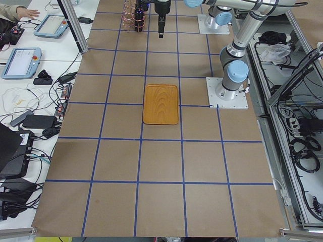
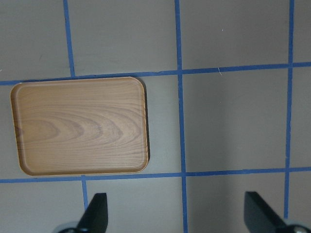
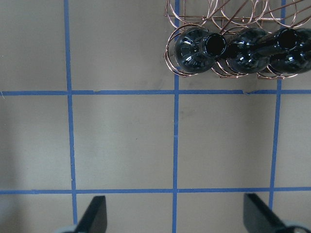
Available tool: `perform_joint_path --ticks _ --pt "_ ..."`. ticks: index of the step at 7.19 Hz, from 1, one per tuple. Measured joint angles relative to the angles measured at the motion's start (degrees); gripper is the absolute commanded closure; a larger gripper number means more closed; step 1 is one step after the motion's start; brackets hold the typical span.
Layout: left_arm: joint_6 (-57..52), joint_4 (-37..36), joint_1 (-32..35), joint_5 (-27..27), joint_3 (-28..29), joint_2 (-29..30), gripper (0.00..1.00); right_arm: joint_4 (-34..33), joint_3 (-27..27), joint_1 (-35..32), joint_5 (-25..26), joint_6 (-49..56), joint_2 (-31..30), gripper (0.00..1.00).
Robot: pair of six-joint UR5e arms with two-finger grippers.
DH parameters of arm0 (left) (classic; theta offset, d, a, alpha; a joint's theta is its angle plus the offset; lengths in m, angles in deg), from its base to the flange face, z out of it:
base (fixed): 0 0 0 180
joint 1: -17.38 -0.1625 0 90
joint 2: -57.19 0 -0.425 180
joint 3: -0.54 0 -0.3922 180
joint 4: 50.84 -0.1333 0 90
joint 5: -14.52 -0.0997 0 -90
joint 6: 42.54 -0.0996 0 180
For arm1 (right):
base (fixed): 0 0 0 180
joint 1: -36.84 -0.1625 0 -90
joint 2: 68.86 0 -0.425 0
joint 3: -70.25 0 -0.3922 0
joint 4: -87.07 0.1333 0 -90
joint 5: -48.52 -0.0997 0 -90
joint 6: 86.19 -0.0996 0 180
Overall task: Take wine from basket and place on tray
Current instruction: 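Lower the right gripper over the dark bottles in the copper rack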
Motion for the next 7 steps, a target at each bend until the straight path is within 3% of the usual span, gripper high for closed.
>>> perform_joint_path --ticks 5,7 --pt "0.1 0.3 -0.1 -0.2 -0.2 -0.2 0.0 -0.2 -0.4 1.9 0.9 1.2 0.9 0.01" --pt "0.2 0.4 -0.2 -0.3 -0.2 -0.2 0.0 -1.8 -1.4 8.6 1.0 6.3 4.4 0.01"
